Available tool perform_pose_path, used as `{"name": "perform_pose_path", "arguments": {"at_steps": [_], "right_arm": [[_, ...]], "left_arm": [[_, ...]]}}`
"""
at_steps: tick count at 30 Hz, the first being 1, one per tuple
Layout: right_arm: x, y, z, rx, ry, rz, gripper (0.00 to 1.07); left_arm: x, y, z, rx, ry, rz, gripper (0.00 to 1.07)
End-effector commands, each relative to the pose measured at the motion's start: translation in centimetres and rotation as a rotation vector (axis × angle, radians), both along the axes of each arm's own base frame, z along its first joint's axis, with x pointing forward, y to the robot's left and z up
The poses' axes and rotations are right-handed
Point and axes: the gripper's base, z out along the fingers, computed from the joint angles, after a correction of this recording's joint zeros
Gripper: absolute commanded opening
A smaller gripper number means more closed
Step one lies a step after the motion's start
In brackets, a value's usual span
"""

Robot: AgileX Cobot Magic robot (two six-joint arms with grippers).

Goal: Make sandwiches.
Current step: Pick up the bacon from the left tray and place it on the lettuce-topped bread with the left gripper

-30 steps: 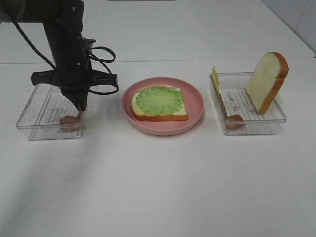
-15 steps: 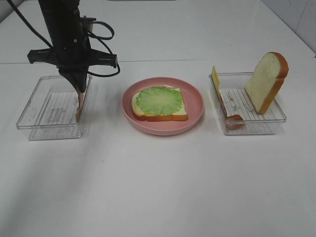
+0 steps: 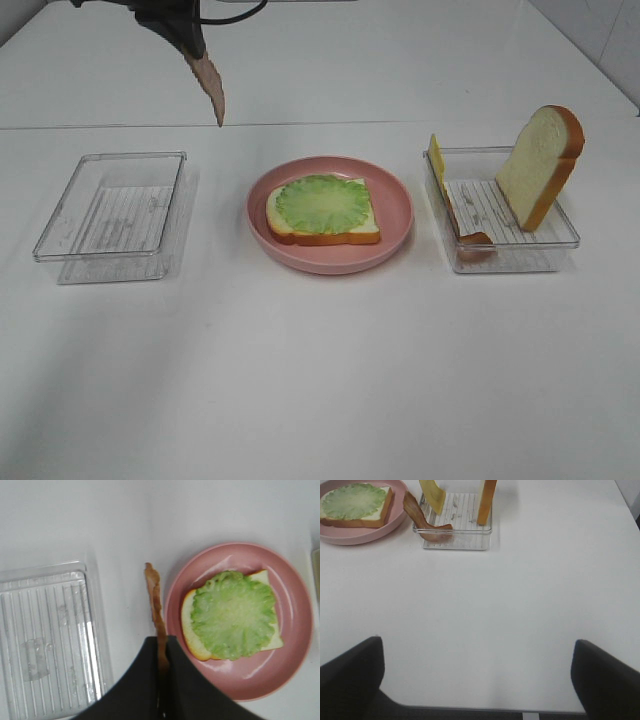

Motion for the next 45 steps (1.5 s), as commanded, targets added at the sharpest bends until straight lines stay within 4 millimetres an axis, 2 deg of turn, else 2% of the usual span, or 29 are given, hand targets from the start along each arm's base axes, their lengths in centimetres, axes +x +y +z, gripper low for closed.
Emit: {"name": "perform_pose_path", "arguments": {"at_steps": [1,7,10,12,13,17,19,20,21,23,24,25,26,27,29,31,32,33,35,36,37,39,40,45], "right_arm": [[-0.4,0.0,0.0,0.005,-0.037,-0.004,0.99],[-0.4,0.0,0.0,0.005,-0.037,-0.004,0.99],[-0.4,0.0,0.0,0.005,-0.037,-0.004,0.99],[-0.4,0.0,0.0,0.005,-0.037,-0.004,0.99],[-0.4,0.0,0.0,0.005,-0.037,-0.004,0.99],[-0.4,0.0,0.0,0.005,-0.037,-0.004,0.99],[-0.4,0.0,0.0,0.005,-0.037,-0.004,0.99],[-0.4,0.0,0.0,0.005,-0.037,-0.004,0.99],[-0.4,0.0,0.0,0.005,-0.037,-0.004,0.99],[-0.4,0.0,0.0,0.005,-0.037,-0.004,0.99],[-0.4,0.0,0.0,0.005,-0.037,-0.004,0.99],[-0.4,0.0,0.0,0.005,-0.037,-0.004,0.99],[-0.4,0.0,0.0,0.005,-0.037,-0.004,0.99],[-0.4,0.0,0.0,0.005,-0.037,-0.004,0.99],[-0.4,0.0,0.0,0.005,-0.037,-0.004,0.99],[-0.4,0.0,0.0,0.005,-0.037,-0.004,0.99],[-0.4,0.0,0.0,0.005,-0.037,-0.004,0.99],[-0.4,0.0,0.0,0.005,-0.037,-0.004,0.99],[-0.4,0.0,0.0,0.005,-0.037,-0.004,0.99],[-0.4,0.0,0.0,0.005,-0.037,-0.004,0.99],[-0.4,0.0,0.0,0.005,-0.037,-0.004,0.99],[-0.4,0.0,0.0,0.005,-0.037,-0.004,0.99],[-0.4,0.0,0.0,0.005,-0.037,-0.004,0.99],[-0.4,0.0,0.0,0.005,-0.037,-0.004,0.99]], "left_arm": [[-1.0,-0.5,0.9,-0.032,0.055,-0.023,0.00],[-1.2,-1.8,1.3,-0.149,0.050,-0.058,0.00],[-1.5,-3.3,1.6,-0.200,0.019,-0.119,0.00],[-1.6,-3.7,1.6,-0.216,0.011,-0.130,0.00],[-1.6,-4.4,1.5,-0.242,0.003,-0.152,0.00],[-1.6,-5.4,1.0,-0.295,0.015,-0.169,0.00],[-1.3,-6.4,-0.2,-0.359,0.056,-0.188,0.00],[-1.3,-6.4,-0.2,-0.359,0.056,-0.188,0.00],[-1.2,-7.1,-1.3,-0.402,0.092,-0.221,0.00],[-1.1,-7.4,-1.8,-0.426,0.108,-0.239,0.00],[-0.9,-8.0,-2.8,-0.463,0.135,-0.272,0.00],[-0.9,-8.0,-2.8,-0.463,0.135,-0.272,0.00],[-0.7,-8.6,-3.8,-0.505,0.164,-0.295,0.00],[-0.7,-8.6,-3.8,-0.505,0.164,-0.295,0.00],[-0.3,-9.2,-5.7,-0.537,0.208,-0.307,0.00],[-0.2,-9.2,-6.2,-0.538,0.218,-0.305,0.00],[0.0,-9.3,-7.4,-0.528,0.238,-0.299,0.00],[0.0,-9.3,-7.4,-0.528,0.238,-0.299,0.00],[0.4,-9.5,-9.4,-0.515,0.276,-0.288,0.00],[0.4,-9.5,-9.4,-0.515,0.276,-0.288,0.00],[0.6,-9.5,-10.7,-0.504,0.297,-0.281,0.00],[0.7,-9.6,-11.2,-0.499,0.302,-0.284,0.00],[1.0,-9.4,-12.2,-0.491,0.313,-0.280,0.00],[1.7,-7.9,-13.5,-0.440,0.335,-0.260,0.00]]}}
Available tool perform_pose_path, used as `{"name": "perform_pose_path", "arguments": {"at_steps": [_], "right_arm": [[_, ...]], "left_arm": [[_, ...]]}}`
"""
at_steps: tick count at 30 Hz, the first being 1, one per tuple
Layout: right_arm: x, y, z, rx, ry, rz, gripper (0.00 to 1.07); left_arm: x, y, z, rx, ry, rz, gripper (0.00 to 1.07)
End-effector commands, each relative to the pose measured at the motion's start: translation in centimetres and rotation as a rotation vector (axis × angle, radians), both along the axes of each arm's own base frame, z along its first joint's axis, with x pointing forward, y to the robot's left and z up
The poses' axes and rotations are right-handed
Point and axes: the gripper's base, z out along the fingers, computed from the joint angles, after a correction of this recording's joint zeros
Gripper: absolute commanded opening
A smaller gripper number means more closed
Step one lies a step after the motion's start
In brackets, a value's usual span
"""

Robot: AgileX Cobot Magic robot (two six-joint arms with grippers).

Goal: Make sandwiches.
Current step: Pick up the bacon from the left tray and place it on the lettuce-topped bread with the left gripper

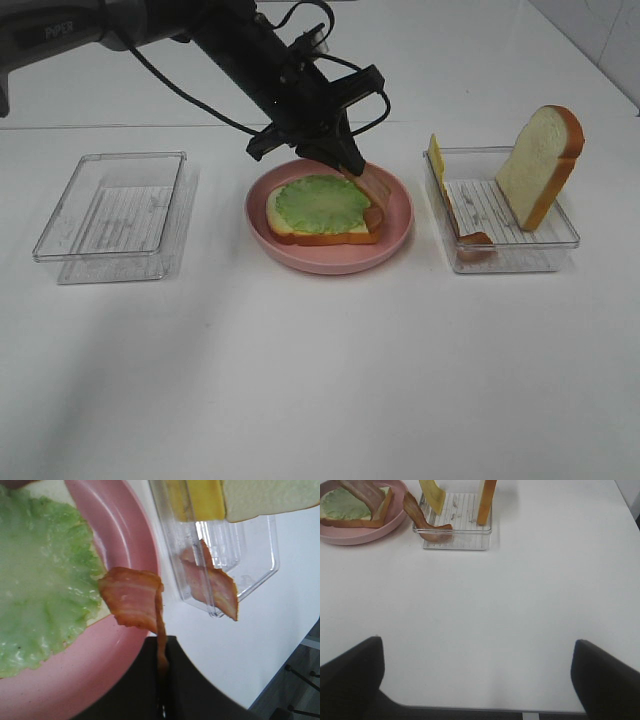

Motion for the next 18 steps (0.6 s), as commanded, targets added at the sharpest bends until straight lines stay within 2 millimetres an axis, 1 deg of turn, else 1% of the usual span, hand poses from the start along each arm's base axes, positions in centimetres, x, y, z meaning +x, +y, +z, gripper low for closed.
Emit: {"name": "perform_pose_path", "arguments": {"at_steps": [1,2,4,5,18], "right_arm": [[-0.4,0.0,0.0,0.005,-0.037,-0.004,0.99],[-0.4,0.0,0.0,0.005,-0.037,-0.004,0.99],[-0.4,0.0,0.0,0.005,-0.037,-0.004,0.99],[-0.4,0.0,0.0,0.005,-0.037,-0.004,0.99],[-0.4,0.0,0.0,0.005,-0.037,-0.004,0.99]], "left_arm": [[0.4,1.0,-0.2,0.030,-0.006,-0.001,0.00],[0.7,1.7,-0.4,0.070,-0.019,0.001,0.00],[0.8,1.9,-0.5,0.092,-0.024,0.001,0.00],[1.1,2.6,-0.7,0.131,-0.041,0.004,0.00],[1.7,3.3,-1.1,0.235,-0.130,-0.001,0.00]]}}
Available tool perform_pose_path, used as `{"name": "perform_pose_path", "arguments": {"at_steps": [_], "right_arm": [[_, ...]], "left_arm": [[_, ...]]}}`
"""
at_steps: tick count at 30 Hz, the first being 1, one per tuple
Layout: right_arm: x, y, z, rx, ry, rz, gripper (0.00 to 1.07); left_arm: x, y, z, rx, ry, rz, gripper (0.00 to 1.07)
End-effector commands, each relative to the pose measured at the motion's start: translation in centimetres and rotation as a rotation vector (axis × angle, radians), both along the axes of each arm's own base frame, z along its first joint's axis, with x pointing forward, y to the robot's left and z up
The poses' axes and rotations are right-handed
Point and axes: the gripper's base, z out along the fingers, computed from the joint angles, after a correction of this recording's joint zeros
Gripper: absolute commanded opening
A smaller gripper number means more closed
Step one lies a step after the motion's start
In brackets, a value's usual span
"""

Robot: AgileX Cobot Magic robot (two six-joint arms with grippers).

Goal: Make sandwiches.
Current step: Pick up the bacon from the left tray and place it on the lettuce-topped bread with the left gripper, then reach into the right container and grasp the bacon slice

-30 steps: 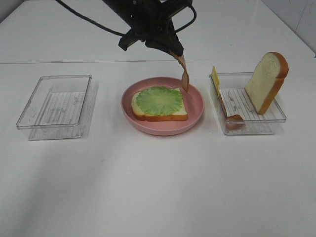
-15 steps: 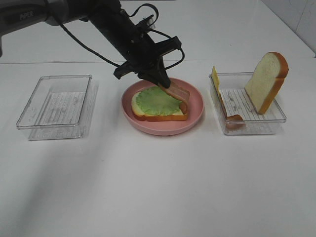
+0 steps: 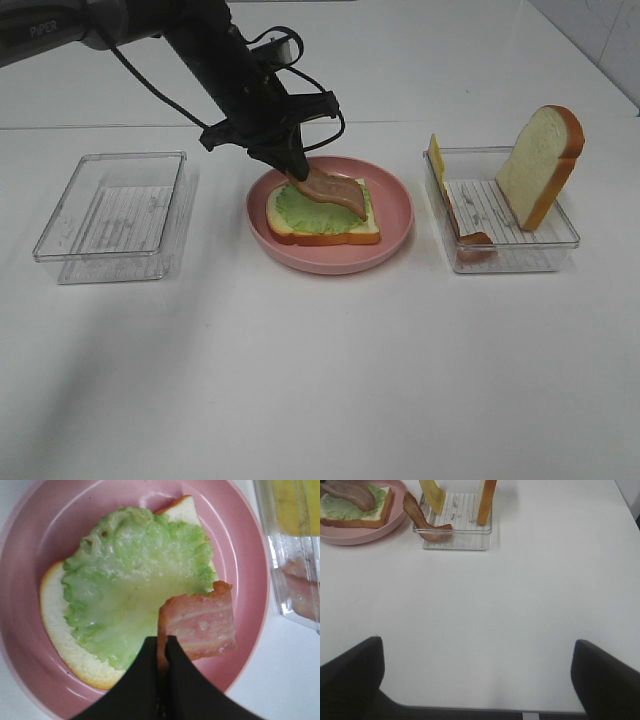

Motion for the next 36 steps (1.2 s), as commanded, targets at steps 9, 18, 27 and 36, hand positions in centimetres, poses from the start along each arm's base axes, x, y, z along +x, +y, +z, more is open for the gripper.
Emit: {"name": "perform_pose_path", "arguments": {"at_steps": [9,18,27,36], "right_arm": [[-0.4,0.0,0.0,0.005,-0.037,-0.004,0.99],[-0.4,0.0,0.0,0.005,-0.037,-0.004,0.99],[-0.4,0.0,0.0,0.005,-0.037,-0.004,0.99],[-0.4,0.0,0.0,0.005,-0.037,-0.004,0.99]], "left_arm": [[0.0,-0.5,0.0,0.049,-0.062,-0.017,0.07],[-0.1,-0.6,0.0,0.052,-0.052,-0.025,0.76],[-0.2,-0.4,3.9,0.070,-0.073,-0.060,1.01],[-0.6,0.3,8.6,0.090,-0.139,-0.021,1.00]]}}
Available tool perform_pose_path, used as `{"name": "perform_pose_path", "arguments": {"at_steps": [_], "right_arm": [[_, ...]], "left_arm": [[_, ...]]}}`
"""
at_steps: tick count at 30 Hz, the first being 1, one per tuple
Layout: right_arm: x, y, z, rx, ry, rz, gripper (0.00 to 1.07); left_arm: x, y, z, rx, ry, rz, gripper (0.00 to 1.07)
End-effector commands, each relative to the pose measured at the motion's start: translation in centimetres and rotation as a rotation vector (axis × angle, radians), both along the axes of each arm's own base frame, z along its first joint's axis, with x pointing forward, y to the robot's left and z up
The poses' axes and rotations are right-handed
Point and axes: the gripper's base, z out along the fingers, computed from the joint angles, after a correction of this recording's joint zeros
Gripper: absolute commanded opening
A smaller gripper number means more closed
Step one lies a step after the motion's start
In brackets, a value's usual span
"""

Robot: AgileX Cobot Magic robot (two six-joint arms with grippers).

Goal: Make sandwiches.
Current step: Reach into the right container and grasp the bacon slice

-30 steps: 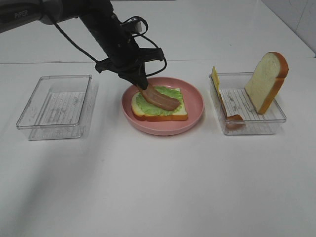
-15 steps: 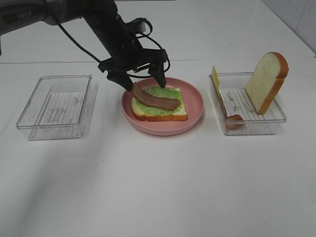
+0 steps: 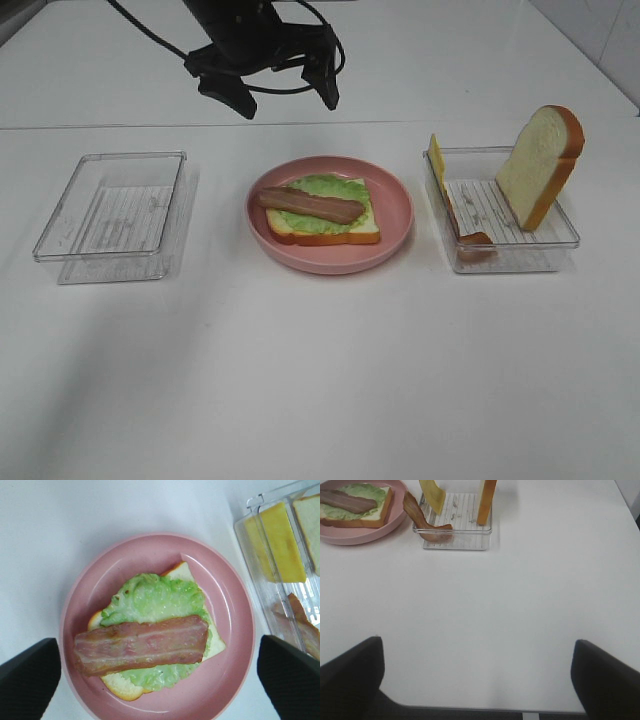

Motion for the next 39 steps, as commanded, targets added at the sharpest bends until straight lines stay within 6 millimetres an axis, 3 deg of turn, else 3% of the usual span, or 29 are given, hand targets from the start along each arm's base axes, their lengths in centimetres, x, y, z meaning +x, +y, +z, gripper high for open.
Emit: {"name": "perform_pose_path", "arguments": {"at_steps": [1,7,12,14,17,19,20,21,22,24,25,26,27,29,30,32,33,35,36,38,39], "right_arm": [[-0.4,0.0,0.0,0.005,-0.037,-0.004,0.99],[-0.4,0.0,0.0,0.005,-0.037,-0.004,0.99],[-0.4,0.0,0.0,0.005,-0.037,-0.004,0.99],[-0.4,0.0,0.0,0.005,-0.037,-0.004,0.99],[-0.4,0.0,0.0,0.005,-0.037,-0.004,0.99],[-0.4,0.0,0.0,0.006,-0.037,-0.004,0.99],[-0.4,0.0,0.0,0.006,-0.037,-0.004,0.99],[-0.4,0.0,0.0,0.006,-0.036,-0.004,0.99],[-0.4,0.0,0.0,0.006,-0.036,-0.004,0.99],[-0.4,0.0,0.0,0.006,-0.036,-0.004,0.99],[-0.4,0.0,0.0,0.006,-0.036,-0.004,0.99],[-0.4,0.0,0.0,0.006,-0.036,-0.004,0.99],[-0.4,0.0,0.0,0.006,-0.036,-0.004,0.99],[-0.4,0.0,0.0,0.006,-0.036,-0.004,0.99],[-0.4,0.0,0.0,0.006,-0.036,-0.004,0.99],[-0.4,0.0,0.0,0.006,-0.036,-0.004,0.99],[-0.4,0.0,0.0,0.006,-0.036,-0.004,0.99],[-0.4,0.0,0.0,0.006,-0.036,-0.004,0.99],[-0.4,0.0,0.0,0.006,-0.036,-0.004,0.99],[-0.4,0.0,0.0,0.006,-0.036,-0.004,0.99],[-0.4,0.0,0.0,0.006,-0.036,-0.004,0.99]], "left_arm": [[-1.5,0.4,2.4,0.036,0.037,-0.024,1.00],[-2.4,1.5,4.5,0.087,-0.001,-0.012,0.97],[-4.9,3.6,5.5,0.214,0.021,-0.007,0.93],[-6.8,5.3,5.8,0.282,0.048,-0.014,0.92],[-8.1,6.8,6.0,0.319,0.067,-0.002,0.92],[-10.0,9.3,6.2,0.345,0.111,0.030,0.91],[-10.0,9.3,6.2,0.345,0.111,0.030,0.91],[-11.3,11.2,6.7,0.352,0.124,0.060,0.91],[-11.3,11.2,6.7,0.352,0.124,0.060,0.91],[-13.4,14.2,7.3,0.364,0.143,0.106,0.91],[-13.4,14.2,7.3,0.364,0.143,0.106,0.91],[-14.8,16.2,7.7,0.364,0.146,0.138,0.91],[-14.8,16.2,7.7,0.364,0.146,0.138,0.91],[-17.3,18.9,8.5,0.353,0.129,0.206,0.91],[-17.3,18.9,8.5,0.353,0.129,0.206,0.91],[-20.0,21.0,9.1,0.338,0.099,0.272,0.91],[-20.0,21.0,9.1,0.338,0.099,0.272,0.91],[-23.9,23.2,9.6,0.327,0.063,0.350,0.91],[-23.9,23.2,9.6,0.327,0.063,0.350,0.91],[-27.0,24.1,9.9,0.314,0.004,0.401,0.91],[-27.0,24.1,9.9,0.314,0.004,0.401,0.91]]}}
